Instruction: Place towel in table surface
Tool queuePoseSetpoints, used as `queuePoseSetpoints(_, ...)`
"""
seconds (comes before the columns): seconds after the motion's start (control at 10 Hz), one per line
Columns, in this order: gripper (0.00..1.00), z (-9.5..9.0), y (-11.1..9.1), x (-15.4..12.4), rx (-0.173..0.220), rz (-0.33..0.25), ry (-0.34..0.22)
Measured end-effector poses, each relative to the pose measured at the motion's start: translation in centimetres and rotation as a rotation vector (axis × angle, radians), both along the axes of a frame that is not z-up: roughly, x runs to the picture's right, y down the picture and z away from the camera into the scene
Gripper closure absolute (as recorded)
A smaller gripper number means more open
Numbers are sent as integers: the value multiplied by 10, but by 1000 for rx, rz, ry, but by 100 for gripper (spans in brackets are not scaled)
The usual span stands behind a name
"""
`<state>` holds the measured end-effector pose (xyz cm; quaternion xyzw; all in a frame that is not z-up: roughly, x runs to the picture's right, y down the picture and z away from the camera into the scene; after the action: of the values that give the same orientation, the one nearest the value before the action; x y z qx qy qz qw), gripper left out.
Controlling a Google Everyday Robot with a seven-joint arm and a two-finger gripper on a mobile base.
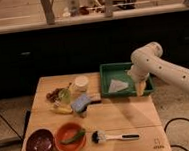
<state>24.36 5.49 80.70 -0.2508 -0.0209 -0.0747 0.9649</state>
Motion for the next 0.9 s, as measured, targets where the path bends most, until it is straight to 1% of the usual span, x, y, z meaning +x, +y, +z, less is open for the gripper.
queuePoseSetpoints(0.2, 20, 12, -8, -7, 4, -11, -24)
queuePoseSetpoints(0.4, 20, 19, -11, -7, 5, -15, -30)
queuePoseSetpoints(0.6, 20, 25, -13, -6, -3, -14, -33)
queuePoseSetpoints(0.8, 20, 33, -19, -13, -5, -10, -49)
queuePoseSetpoints(0.9, 20, 36, -20, -12, -7, -9, -49)
